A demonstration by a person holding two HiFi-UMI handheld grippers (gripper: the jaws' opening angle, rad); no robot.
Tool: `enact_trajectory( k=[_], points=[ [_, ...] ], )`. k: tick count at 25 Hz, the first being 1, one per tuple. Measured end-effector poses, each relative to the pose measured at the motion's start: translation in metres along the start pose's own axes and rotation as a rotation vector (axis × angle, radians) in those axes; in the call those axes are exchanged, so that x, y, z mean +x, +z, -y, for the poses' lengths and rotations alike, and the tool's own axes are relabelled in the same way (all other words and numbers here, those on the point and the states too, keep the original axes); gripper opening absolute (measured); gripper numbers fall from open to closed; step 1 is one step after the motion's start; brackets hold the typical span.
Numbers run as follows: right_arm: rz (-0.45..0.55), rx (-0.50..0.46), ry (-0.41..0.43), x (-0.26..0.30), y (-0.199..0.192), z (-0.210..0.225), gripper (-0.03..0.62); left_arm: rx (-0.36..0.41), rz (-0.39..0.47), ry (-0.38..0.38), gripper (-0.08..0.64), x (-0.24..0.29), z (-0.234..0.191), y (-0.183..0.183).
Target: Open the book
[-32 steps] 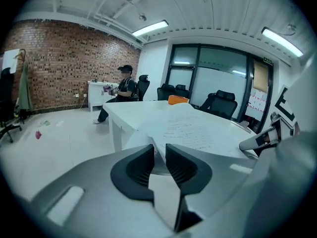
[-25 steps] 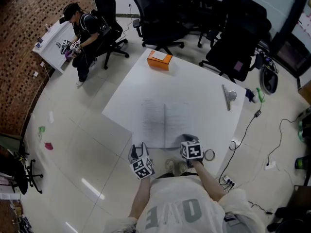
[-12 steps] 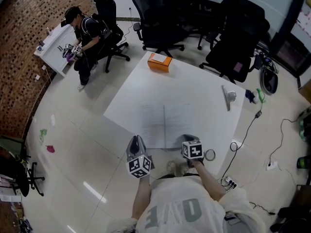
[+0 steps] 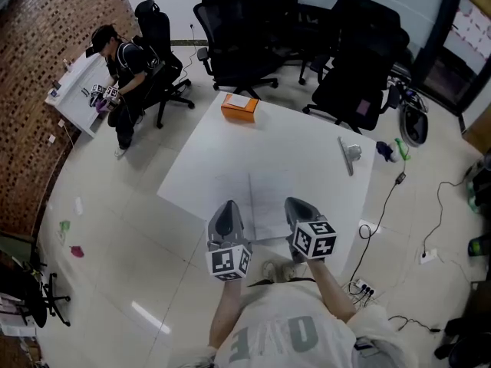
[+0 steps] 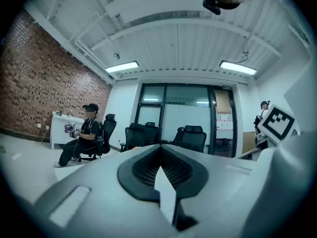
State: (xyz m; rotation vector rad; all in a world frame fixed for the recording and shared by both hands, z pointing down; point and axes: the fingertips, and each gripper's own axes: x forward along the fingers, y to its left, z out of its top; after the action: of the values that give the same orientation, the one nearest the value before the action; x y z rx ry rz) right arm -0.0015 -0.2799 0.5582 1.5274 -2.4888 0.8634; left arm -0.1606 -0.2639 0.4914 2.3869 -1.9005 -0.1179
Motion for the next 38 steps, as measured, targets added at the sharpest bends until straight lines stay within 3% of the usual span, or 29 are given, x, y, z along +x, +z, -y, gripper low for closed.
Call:
enact_trajectory(
  k=[3,15,28,32,38],
  points=[
    [0.048,-0.026,0.008,-0.01,0.014,-0.008,0.005,0.038,-0.025,0.02,0.012,0.001,0.003,-0.003],
    [0.042,-0.028,0.03,-0.006,-0.001,-0.033,0.003,0.012,-0.045,-0.022,0.014,-0.01,-0.007,-0.01],
    [0.077,-0.025,0.076,-0.03,-0.008,-0.06,0.003,-0.03,-0.04,0.022,0.012,-0.041,-0.017,-0.009],
    [0.093,-0.031,0.082,-0.061,-0.016,-0.07,0.003,-0.028,-0.037,0.012,0.014,-0.065,-0.002,-0.004],
    [0.071,-0.024,0.08,-0.139,-0.067,-0.069,0.003,-0.025,-0.056,0.001,0.012,-0.127,0.053,-0.02]
  ],
)
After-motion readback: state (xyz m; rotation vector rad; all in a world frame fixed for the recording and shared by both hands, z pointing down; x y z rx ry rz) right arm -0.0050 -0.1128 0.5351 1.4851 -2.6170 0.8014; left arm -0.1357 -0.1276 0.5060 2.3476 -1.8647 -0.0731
